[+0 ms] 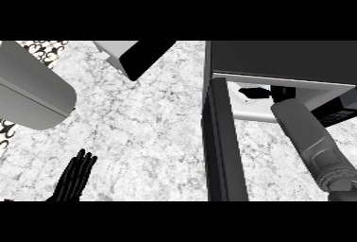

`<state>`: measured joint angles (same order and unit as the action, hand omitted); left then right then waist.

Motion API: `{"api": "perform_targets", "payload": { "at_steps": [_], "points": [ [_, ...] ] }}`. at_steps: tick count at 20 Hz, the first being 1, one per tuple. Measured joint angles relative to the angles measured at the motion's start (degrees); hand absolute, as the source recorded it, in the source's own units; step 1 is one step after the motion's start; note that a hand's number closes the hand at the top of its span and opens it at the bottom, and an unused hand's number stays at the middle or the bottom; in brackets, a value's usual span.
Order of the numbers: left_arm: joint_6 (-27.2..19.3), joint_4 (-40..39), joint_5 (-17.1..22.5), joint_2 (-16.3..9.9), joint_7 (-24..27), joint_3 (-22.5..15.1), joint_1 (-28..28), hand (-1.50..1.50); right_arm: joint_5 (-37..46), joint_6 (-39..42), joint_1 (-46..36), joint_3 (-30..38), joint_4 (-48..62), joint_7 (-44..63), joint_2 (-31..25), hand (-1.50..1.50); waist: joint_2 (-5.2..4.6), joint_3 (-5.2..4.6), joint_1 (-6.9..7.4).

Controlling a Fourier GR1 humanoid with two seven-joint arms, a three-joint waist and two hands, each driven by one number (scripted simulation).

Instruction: Pick up the milk, place it into the microwave and close the microwave

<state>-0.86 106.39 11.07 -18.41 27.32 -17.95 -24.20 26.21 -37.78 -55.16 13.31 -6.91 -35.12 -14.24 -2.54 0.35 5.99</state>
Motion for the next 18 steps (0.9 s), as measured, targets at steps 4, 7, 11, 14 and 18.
{"api": "perform_targets", "payload": {
  "at_steps": [4, 7, 11, 14, 18],
  "points": [
    [0.46, 0.23, 0.08, 0.19, 0.31, -0.38, -0.23, -1.5, -2.1, 3.97, 0.96, 1.91, -0.85, -4.15, 0.58, -1.5, 0.25, -0.01, -0.55],
    [0.75, -0.1, -0.47, 0.62, 0.58, -1.43, -0.18, -1.5, -3.64, 6.16, 1.7, 3.37, -0.99, -6.53, 1.39, -1.5, 0.33, -0.03, -0.81],
    [0.55, -0.11, -1.06, 1.18, 0.31, -2.11, 0.08, -1.5, -5.88, 9.25, 3.25, 5.53, -0.99, -9.31, 1.53, -1.5, 0.58, -0.05, -1.46],
    [0.16, 0.29, -1.82, 1.68, -0.12, -2.73, 0.58, -1.5, -7.5, 12.18, 4.33, 7.01, -1.2, -11.37, 1.66, -1.5, 0.91, -0.18, -1.76],
    [-0.4, 0.63, -3.21, 2.28, -0.36, -3.88, 0.42, -1.5, -9.2, 16.31, 5.37, 8.38, -1.76, -13.53, 2.11, -1.5, 1.5, -0.42, -1.88]
  ]
}}
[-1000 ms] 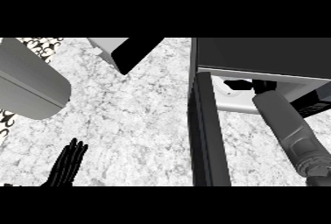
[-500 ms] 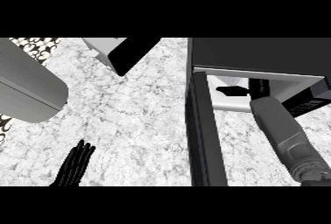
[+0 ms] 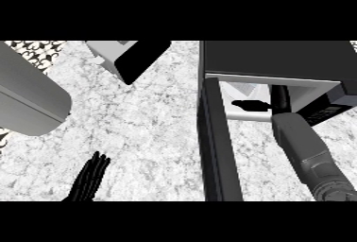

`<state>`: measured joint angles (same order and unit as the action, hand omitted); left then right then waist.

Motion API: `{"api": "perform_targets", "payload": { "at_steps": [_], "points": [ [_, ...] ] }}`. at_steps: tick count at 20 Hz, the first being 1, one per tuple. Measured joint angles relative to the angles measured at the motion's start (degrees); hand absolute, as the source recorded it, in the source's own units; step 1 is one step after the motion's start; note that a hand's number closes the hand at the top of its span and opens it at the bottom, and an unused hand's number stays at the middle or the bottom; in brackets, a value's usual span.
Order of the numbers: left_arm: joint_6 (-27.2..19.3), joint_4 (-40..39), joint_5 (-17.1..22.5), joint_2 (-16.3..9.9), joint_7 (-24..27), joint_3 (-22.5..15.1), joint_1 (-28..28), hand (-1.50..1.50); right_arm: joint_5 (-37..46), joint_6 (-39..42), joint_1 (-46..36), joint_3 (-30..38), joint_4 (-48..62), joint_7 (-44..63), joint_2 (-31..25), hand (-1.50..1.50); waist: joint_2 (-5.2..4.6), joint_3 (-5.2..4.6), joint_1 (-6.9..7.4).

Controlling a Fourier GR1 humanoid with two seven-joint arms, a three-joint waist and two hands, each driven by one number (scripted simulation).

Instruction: Pick up the milk, place it into the microwave and close the microwave

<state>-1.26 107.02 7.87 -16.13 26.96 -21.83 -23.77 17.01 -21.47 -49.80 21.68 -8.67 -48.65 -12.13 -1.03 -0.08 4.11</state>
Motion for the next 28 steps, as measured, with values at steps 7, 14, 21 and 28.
{"api": "perform_targets", "payload": {
  "at_steps": [7, 14, 21, 28],
  "points": [
    [-0.44, 0.15, -1.23, 0.89, -1.75, -1.24, 1.25, -1.5, -1.69, 6.77, 3.67, 0.8, -1.63, -5.23, 1.55, -1.5, 0.97, -0.41, -0.61],
    [-1.26, 0.07, -2.09, 1.98, -3.32, -2.02, 2.03, -1.5, -2.55, 14.6, 9.61, 0.3, -2.77, -9.3, 3.32, -1.5, 1.76, -0.46, -1.82],
    [-0.31, -1.18, -1.44, 3.01, -4.06, -2.58, 3.88, -1.5, -4.8, 24.74, 18.67, 0.61, -5.1, -12.6, 2.41, -1.5, 1.83, -0.21, -3.61],
    [1.79, -2.74, -3.53, 2.06, -6.97, -5.59, 5.58, 1.5, -8.39, 30.69, 27.83, 0.5, -10.97, -11.15, 1.72, -1.5, 1.56, -0.02, -5.14]
  ]
}}
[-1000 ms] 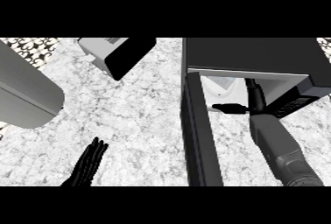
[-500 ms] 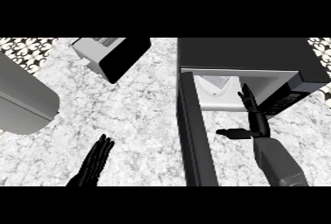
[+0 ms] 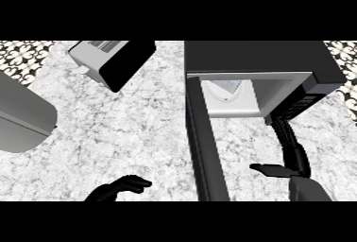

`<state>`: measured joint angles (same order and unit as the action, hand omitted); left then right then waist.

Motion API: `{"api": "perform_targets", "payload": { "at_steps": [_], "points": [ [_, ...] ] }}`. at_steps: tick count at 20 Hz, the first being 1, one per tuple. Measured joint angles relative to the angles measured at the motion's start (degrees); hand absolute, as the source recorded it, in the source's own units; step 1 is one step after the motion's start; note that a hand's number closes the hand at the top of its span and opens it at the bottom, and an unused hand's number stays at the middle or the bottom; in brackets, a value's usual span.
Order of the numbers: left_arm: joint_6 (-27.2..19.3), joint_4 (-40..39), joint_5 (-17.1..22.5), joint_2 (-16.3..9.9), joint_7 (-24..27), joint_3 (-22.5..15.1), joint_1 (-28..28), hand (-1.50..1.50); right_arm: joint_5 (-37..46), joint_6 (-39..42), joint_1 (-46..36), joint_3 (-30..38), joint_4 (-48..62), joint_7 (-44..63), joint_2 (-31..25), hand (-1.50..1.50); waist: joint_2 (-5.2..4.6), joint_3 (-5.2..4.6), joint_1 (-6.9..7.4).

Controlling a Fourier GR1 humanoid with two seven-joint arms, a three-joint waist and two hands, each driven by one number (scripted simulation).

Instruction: Pick up the milk, place it into the microwave and close the microwave

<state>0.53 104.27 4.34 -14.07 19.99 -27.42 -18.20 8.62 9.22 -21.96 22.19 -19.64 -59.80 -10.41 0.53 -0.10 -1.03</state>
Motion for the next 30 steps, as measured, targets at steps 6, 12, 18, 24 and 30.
{"api": "perform_targets", "payload": {
  "at_steps": [6, 12, 18, 24, 30],
  "points": [
    [-0.76, -2.78, -5.75, -0.21, -3.1, -2.56, 3.21, 1.5, -3.07, 3.66, 7.19, -1.44, -8.93, 1.86, -0.62, -1.5, 0.04, -0.01, -0.9],
    [0.71, -7.43, -12.6, -1.03, -4.56, -6.76, 7.53, 1.5, -6.78, 7.23, 14.39, -3.13, -20.25, 4.85, -2.46, -1.5, 0.07, -0.06, -1.54],
    [0.62, -14.69, -17.33, 4.82, -6.1, -12.8, 11.51, 1.5, -12.22, 10.82, 23.06, -4.33, -34.04, 9.08, -4.01, -1.5, -0.11, -0.07, -1.25],
    [-1.6, -23.86, -18.0, 11.31, -7.07, -16.82, 18.84, 1.5, -18.78, 14.44, 32.16, -5.36, -49.68, 15.2, -4.94, -1.5, -0.29, -0.07, -1.35],
    [-9.64, -31.82, -11.85, 13.22, -7.84, -24.47, 27.71, 1.5, -25.8, 18.4, 38.7, -6.16, -62.19, 20.9, -6.42, -1.5, -0.55, -0.1, -2.23]
  ]
}}
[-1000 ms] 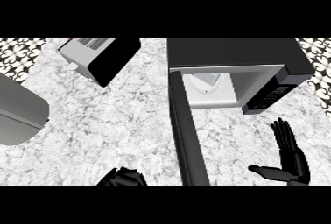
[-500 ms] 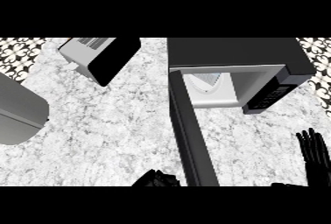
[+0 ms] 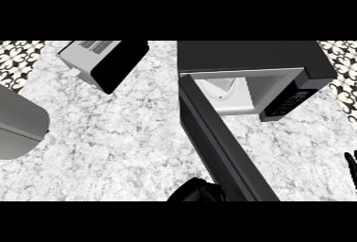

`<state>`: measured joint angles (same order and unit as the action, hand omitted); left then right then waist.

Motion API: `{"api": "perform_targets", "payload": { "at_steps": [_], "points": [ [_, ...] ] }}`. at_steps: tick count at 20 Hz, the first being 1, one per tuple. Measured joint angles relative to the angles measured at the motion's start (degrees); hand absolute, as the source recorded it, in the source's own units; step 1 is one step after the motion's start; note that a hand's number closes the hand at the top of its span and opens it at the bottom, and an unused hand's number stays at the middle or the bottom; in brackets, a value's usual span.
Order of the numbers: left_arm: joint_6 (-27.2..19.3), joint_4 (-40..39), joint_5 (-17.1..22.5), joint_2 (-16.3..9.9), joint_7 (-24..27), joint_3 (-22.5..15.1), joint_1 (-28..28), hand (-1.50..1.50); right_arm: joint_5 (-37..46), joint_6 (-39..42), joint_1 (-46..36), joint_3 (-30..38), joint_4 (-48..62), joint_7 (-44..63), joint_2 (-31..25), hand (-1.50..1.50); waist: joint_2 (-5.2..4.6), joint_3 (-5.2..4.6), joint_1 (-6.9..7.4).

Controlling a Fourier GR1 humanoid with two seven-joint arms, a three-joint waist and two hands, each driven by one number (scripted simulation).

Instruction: Pick up the milk, place it into the microwave and close the microwave

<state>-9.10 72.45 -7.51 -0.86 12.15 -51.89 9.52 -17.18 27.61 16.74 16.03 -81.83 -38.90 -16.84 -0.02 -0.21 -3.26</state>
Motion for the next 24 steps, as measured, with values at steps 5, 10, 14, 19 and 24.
{"api": "perform_targets", "payload": {
  "at_steps": [5, 10, 14, 19, 24],
  "points": [
    [-7.39, -4.51, 5.72, 0.3, -0.78, -5.41, 7.81, 1.5, -3.33, 1.86, 2.82, -0.98, -7.23, 3.4, -1.58, -1.5, -0.3, -0.03, -1.55],
    [-12.32, -6.93, 11.06, 0.37, -2.06, -7.8, 13.96, 1.5, -5.54, 2.78, 3.09, -1.62, -11.71, 6.09, -3.36, -1.5, -0.82, -0.09, -4.01],
    [-16.21, -7.18, 15.38, 0.43, -1.88, -7.06, 17.53, 1.5, -7.39, 3.37, 2.61, -1.73, -14.58, 7.77, -4.6, -1.5, -1.23, -0.22, -5.89],
    [-21.03, -6.12, 20.9, 0.55, 2.72, -4.16, 20.2, -1.5, -9.48, 3.65, 1.68, -1.07, -16.73, 8.67, -5.76, -1.5, -1.9, -0.4, -8.25],
    [-24.19, -6.9, 25.38, 0.63, 5.59, -2.79, 23.61, -1.5, -12.36, 4.47, 0.62, -1.16, -18.36, 10.12, -6.66, -1.5, -2.53, -0.37, -10.43]
  ]
}}
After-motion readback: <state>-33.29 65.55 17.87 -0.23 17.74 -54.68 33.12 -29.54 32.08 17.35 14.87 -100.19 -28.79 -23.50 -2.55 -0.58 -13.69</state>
